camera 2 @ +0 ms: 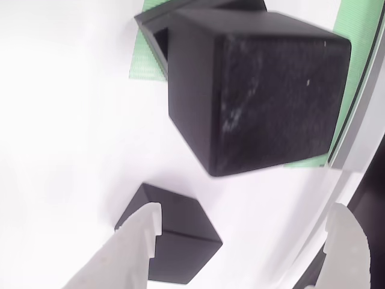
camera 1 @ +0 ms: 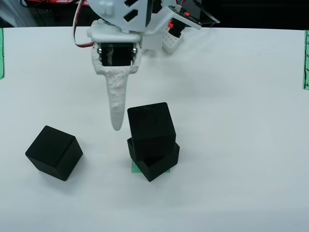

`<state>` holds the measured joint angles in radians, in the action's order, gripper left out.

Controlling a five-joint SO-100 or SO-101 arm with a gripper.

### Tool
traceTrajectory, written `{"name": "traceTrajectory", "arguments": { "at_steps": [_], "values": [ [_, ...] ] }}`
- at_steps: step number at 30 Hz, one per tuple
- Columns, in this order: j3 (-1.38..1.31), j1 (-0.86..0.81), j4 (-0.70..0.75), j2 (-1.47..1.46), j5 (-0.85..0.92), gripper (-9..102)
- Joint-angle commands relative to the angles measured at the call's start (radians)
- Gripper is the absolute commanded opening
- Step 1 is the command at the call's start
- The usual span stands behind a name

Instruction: Stack 3 Blocks on the chosen place.

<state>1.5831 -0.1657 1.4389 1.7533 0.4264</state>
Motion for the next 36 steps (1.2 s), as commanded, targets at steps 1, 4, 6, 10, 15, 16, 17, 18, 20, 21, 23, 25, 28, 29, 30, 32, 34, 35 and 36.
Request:
{"name": "traceTrajectory", "arguments": {
  "at_steps": [1,4,6,10,15,16,17,18,20,21,23,25,28,29,30,32,34,35,36],
  "values": [
    [0.006,-0.100,-0.021,0.095,0.003,33],
    [0.012,-0.212,-0.055,0.106,0.003,33],
    [0.029,-0.278,-0.072,0.084,0.003,33],
    [0.100,-0.359,-0.133,0.000,-0.017,33],
    [0.126,-0.390,-0.224,-0.115,-0.086,37],
    [0.120,-0.385,-0.232,-0.135,-0.101,37],
    [0.112,-0.380,-0.239,-0.152,-0.120,37],
    [0.101,-0.376,-0.247,-0.167,-0.144,37],
    [0.078,-0.367,-0.250,-0.195,-0.189,37],
    [0.064,-0.360,-0.252,-0.207,-0.210,37],
    [0.035,-0.348,-0.250,-0.230,-0.236,37],
    [0.002,-0.337,-0.247,-0.253,-0.255,38],
    [-0.060,-0.322,-0.225,-0.288,-0.261,38],
    [-0.084,-0.319,-0.216,-0.304,-0.264,38],
    [-0.110,-0.316,-0.206,-0.319,-0.264,38],
    [-0.170,-0.311,-0.170,-0.351,-0.264,38],
    [-0.241,-0.310,-0.126,-0.388,-0.264,38],
    [-0.272,-0.307,-0.104,-0.407,-0.264,38],
    [-0.302,-0.305,-0.084,-0.426,-0.264,38]
  ]
}}
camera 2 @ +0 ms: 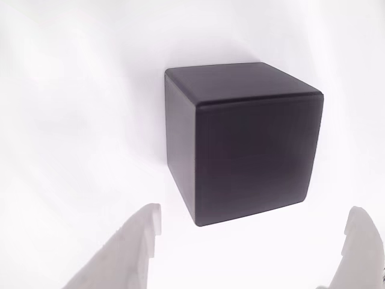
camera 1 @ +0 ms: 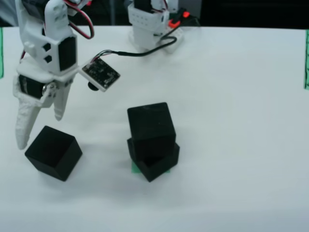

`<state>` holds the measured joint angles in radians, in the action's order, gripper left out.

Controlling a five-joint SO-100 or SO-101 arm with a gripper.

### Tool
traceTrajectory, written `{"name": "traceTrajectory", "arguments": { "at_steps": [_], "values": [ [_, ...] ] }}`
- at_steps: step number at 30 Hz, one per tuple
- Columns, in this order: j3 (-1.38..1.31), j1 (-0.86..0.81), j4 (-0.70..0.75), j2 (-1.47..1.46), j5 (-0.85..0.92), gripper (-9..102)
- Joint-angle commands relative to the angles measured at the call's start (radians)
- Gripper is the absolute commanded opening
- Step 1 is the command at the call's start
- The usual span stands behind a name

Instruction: Stack 3 Blocks on the chosen place.

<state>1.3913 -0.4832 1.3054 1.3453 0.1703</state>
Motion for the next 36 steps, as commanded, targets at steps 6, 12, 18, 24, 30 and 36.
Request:
{"name": "traceTrajectory", "arguments": {
  "at_steps": [6,12,18,24,30,36],
  "values": [
    [-0.215,0.012,0.103,-0.112,-0.008,38],
    [-0.230,0.014,0.103,-0.172,-0.006,38],
    [-0.264,0.014,0.094,-0.233,-0.006,38],
    [-0.287,0.028,0.086,-0.287,-0.003,34],
    [-0.253,0.057,0.083,-0.287,-0.006,29],
    [-0.209,0.074,0.103,-0.190,0.002,27]
  ]
}}
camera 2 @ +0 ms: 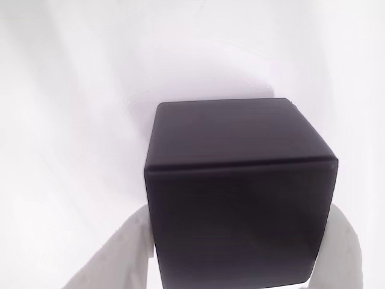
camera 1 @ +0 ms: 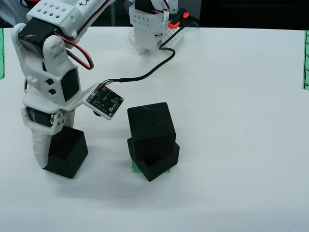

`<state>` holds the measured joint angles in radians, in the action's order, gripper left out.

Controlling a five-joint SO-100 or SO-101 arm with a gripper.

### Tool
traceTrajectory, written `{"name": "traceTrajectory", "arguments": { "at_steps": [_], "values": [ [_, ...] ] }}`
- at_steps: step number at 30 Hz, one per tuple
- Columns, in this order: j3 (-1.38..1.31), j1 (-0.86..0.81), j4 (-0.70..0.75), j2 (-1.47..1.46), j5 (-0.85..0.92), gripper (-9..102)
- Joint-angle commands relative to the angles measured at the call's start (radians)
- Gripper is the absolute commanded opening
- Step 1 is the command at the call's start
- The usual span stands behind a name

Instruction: Stack 3 Blocks on the chosen place.

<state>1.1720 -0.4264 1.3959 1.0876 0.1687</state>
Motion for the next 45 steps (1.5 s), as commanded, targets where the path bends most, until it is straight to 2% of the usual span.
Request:
{"name": "traceTrajectory", "arguments": {
  "at_steps": [1,25,35,45],
  "values": [
    [0.020,0.021,0.018,0.092,0.005,27],
    [0.026,0.207,0.176,0.686,0.011,27],
    [0.061,0.434,0.176,0.637,0.003,27],
    [0.186,0.489,0.176,0.707,0.011,27]
  ]
}}
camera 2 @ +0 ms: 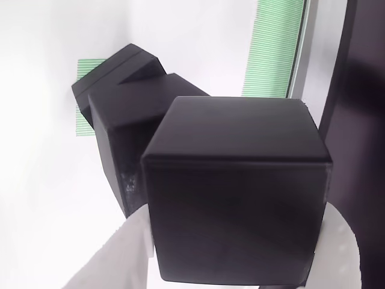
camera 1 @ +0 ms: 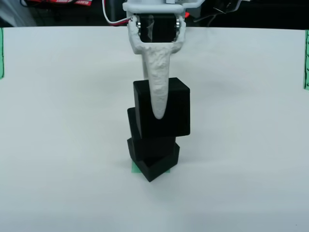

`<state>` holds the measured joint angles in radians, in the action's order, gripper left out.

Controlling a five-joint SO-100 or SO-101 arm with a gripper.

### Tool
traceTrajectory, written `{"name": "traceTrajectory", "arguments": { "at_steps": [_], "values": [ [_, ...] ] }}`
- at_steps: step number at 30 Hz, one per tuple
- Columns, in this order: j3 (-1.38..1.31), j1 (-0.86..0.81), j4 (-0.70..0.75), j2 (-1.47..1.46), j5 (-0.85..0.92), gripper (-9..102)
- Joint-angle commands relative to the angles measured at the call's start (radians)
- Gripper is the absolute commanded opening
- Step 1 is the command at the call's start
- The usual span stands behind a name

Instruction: Stack 3 Blocks on the chosen place.

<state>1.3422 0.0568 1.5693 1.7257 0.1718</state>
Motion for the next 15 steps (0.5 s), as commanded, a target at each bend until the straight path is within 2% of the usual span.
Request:
{"name": "traceTrajectory", "arguments": {
  "at_steps": [1,15],
  "values": [
    [0.035,0.006,0.003,0.077,0.008,27],
    [0.107,0.009,0.003,0.183,0.008,27]
  ]
}}
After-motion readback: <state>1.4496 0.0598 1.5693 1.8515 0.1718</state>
